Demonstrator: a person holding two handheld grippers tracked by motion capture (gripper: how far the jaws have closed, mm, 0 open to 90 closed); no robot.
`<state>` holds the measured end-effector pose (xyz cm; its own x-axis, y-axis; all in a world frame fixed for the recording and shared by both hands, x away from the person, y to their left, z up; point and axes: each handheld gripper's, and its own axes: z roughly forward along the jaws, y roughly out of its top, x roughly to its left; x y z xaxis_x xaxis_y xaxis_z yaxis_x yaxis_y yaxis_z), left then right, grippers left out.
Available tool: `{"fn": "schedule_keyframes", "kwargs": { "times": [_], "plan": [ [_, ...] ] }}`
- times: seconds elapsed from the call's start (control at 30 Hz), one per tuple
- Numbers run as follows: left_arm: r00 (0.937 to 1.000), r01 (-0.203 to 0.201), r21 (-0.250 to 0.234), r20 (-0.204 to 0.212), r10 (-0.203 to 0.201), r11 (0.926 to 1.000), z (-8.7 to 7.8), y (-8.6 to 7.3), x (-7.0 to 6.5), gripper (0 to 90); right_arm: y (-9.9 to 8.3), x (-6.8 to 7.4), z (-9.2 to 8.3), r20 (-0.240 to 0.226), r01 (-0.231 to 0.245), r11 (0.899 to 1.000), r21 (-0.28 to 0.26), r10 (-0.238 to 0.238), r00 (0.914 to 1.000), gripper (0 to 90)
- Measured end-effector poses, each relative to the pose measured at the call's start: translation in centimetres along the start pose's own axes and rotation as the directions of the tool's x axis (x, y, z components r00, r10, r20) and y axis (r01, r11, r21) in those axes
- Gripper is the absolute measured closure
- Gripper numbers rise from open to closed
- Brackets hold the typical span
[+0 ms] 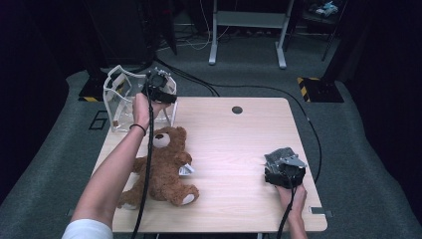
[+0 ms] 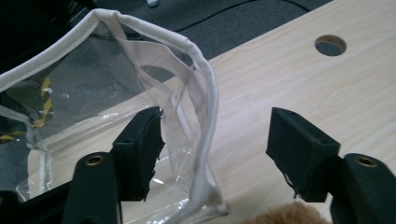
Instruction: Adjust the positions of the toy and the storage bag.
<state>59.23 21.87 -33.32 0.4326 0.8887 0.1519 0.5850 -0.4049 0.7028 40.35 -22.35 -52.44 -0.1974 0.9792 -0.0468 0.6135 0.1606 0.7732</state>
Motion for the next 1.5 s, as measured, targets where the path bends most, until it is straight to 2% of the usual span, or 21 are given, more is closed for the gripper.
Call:
{"fn": "schedule_keyframes", "kwargs": {
  "times": [0.17, 0.27, 0.37, 0.43, 0.57, 0.63, 0.73, 0.87, 1.0, 1.3, 1.37, 1.5],
  "plan": [
    [0.9996, -0.001, 0.027, -0.029, 0.002, 0.9996, 1.3, 0.4, -0.2, 45.1, 0.0, 0.0, 0.0, 0.0, -0.004, 1.0, 0.001, 0.004, 1.0, 3.9],
    [0.9988, -0.02, 0.047, -0.044, 0.022, 0.9987, 2.3, 0.5, -0.3, 51.2, 0.0, 0.0, 0.0, -0.001, -0.006, 1.0, 0.001, 0.006, 1.0, 3.9],
    [0.9985, -0.022, 0.056, -0.049, 0.025, 0.9982, 2.9, 0.5, -0.4, 61.4, 0.0, -0.1, 0.0, -0.003, -0.001, 1.0, -0.003, 0.001, 1.0, 3.9],
    [0.9984, -0.023, 0.043, -0.05, 0.026, 0.9988, 3.2, 0.4, -0.4, 72.5, 0.0, -0.1, 0.0, -0.003, -0.001, 1.0, -0.003, 0.001, 1.0, 3.9],
    [0.9975, -0.052, 0.021, -0.047, 0.052, 0.9985, 3.3, 0.5, -0.5, 86.7, 0.0, -0.1, 0.0, -0.003, -0.001, 1.0, -0.004, 0.001, 1.0, 3.9],
    [0.9985, -0.046, 0.006, -0.028, 0.046, 0.9989, 3.4, 0.4, -0.4, 87.3, 0.0, -0.1, 0.0, -0.003, -0.001, 1.0, -0.004, 0.001, 1.0, 4.0],
    [0.998, -0.059, -0.011, -0.023, 0.058, 0.9982, 3.4, 0.3, -0.3, 87.5, 0.0, 0.0, 0.0, -0.002, 0.0, 1.0, -0.003, 0.0, 1.0, 3.9],
    [0.9959, -0.086, -0.028, -0.03, 0.085, 0.9959, 3.5, 0.3, -0.4, 87.6, 0.0, 0.0, 0.0, 0.0, 0.001, 1.0, -0.004, -0.001, 1.0, 3.9],
    [0.994, -0.108, -0.036, -0.017, 0.108, 0.9935, 3.7, 0.4, -0.7, 87.6, 0.0, 0.0, 0.0, 0.0, 0.003, 1.0, -0.004, -0.003, 1.0, 4.0],
    [0.9886, -0.149, -0.067, 0.011, 0.15, 0.9866, 3.8, 0.7, -1.9, 87.6, 0.0, 0.0, 0.0, 0.001, 0.003, 1.0, -0.003, -0.003, 1.0, 4.0],
    [0.9855, -0.166, -0.07, 0.021, 0.168, 0.9835, 3.9, 0.9, -2.2, 87.6, 0.0, 0.0, 0.0, 0.001, 0.004, 1.0, -0.003, -0.004, 1.0, 4.0],
    [0.9837, -0.172, -0.081, 0.039, 0.176, 0.9817, 4.0, 1.1, -3.0, 87.6, 0.0, 0.0, 0.0, 0.001, 0.004, 1.0, -0.003, -0.004, 1.0, 3.9]
  ]
}}
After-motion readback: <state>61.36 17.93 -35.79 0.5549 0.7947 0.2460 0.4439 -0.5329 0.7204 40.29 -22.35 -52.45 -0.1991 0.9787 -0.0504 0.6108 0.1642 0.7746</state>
